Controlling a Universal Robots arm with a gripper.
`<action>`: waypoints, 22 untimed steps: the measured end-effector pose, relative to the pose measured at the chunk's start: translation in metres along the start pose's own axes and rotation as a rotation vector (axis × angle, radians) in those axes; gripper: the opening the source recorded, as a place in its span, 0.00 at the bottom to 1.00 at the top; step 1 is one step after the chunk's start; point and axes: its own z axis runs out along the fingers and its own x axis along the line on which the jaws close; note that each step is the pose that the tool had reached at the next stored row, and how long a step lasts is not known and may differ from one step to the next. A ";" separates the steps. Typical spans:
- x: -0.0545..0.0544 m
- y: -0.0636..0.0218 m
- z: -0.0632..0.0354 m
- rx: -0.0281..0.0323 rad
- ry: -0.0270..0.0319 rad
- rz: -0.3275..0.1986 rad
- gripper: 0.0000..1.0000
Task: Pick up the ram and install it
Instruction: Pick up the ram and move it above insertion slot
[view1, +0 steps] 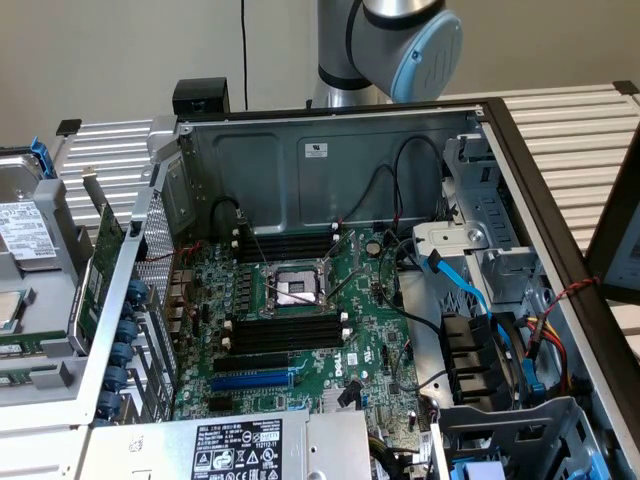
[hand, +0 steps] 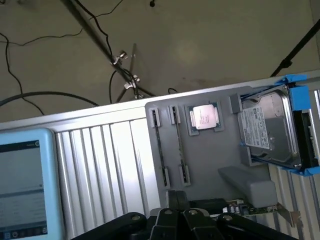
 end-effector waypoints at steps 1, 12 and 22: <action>0.000 0.0000 0.0001 0.0101 -0.0016 -0.007 0.10; 0.000 0.0012 0.0004 0.0261 -0.0026 -0.079 0.10; 0.001 0.0040 0.0023 0.0286 -0.0024 -0.107 0.11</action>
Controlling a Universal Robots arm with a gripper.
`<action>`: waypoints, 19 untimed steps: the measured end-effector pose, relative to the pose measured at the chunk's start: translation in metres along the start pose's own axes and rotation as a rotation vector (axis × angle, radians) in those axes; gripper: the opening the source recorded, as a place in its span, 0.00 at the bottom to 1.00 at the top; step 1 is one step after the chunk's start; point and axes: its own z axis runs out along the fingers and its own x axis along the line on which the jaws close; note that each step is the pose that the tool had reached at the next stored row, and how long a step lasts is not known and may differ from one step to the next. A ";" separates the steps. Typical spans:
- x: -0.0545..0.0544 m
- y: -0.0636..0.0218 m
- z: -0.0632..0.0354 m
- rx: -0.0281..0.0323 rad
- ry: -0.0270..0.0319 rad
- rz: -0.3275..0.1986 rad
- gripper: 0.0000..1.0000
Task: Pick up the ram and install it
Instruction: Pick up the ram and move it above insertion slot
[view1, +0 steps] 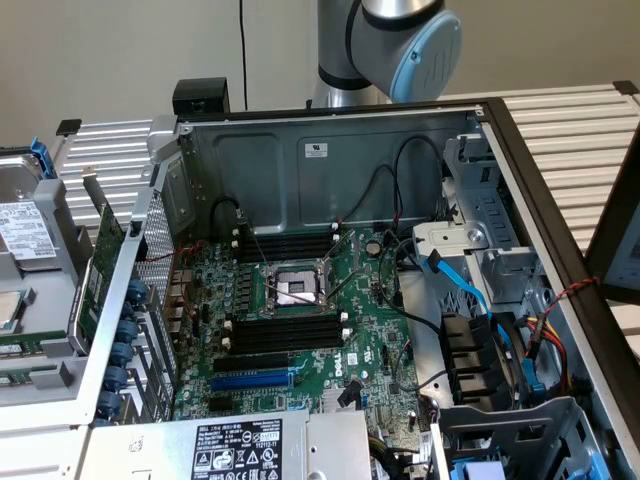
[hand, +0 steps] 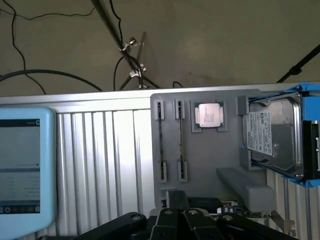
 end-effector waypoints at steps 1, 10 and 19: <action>0.000 0.0001 0.0002 0.0001 0.0000 -0.001 0.17; 0.000 0.0056 0.0118 0.0050 -0.0004 -0.013 0.31; 0.000 0.0058 0.0184 0.0052 -0.0002 -0.025 0.31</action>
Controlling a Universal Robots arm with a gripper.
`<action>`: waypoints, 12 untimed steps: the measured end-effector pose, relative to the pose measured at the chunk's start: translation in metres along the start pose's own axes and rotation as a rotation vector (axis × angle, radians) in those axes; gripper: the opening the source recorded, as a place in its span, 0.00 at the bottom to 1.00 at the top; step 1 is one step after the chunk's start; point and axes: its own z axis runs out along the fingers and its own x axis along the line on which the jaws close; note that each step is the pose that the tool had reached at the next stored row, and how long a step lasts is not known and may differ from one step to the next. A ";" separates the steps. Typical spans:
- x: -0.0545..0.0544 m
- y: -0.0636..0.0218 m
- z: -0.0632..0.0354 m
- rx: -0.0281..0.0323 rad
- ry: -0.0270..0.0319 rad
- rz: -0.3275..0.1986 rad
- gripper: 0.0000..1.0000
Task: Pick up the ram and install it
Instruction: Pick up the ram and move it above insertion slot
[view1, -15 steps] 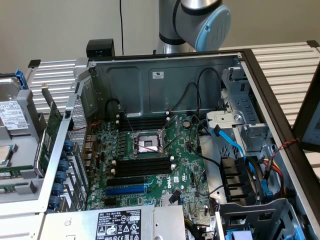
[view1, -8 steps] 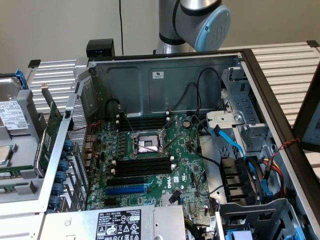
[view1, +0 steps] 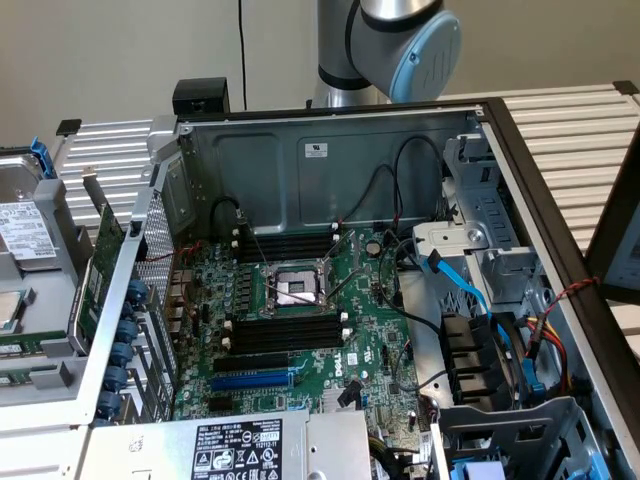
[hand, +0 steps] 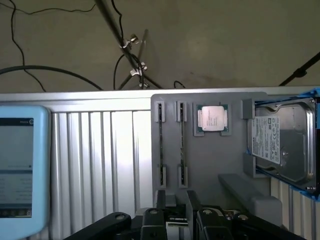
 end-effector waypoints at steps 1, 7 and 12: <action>0.000 0.0000 0.0005 0.0000 0.0000 -0.001 0.31; 0.000 0.0001 0.0042 -0.0013 -0.0006 -0.009 0.31; 0.000 0.0000 0.0118 -0.0016 -0.0012 -0.021 0.39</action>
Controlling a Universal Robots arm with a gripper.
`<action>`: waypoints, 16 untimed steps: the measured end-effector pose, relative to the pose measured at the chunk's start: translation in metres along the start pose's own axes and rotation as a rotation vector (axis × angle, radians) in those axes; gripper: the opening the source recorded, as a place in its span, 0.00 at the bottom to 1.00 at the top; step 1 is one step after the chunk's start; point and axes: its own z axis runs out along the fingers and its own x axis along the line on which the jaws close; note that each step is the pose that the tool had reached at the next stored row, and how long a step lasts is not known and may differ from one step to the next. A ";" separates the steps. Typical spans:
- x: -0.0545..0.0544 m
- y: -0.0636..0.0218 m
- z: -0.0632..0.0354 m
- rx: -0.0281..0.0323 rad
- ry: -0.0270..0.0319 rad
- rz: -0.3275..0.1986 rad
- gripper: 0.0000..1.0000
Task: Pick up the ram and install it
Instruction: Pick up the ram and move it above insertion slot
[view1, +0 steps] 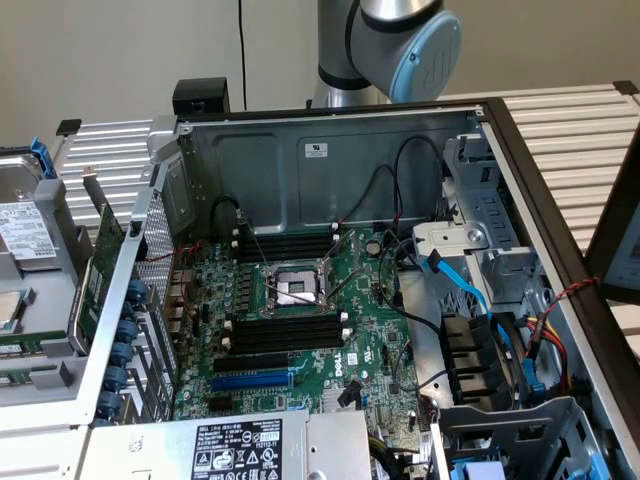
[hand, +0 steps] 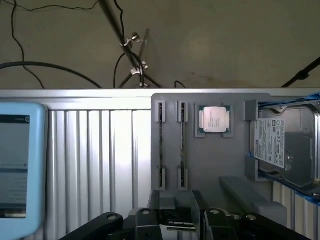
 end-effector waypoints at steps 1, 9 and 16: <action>0.000 0.0000 0.0019 0.0000 0.0000 -0.001 0.39; 0.000 -0.0022 0.0165 0.0000 -0.0001 -0.006 0.39; -0.006 0.0013 0.0291 0.0000 0.0000 -0.006 0.39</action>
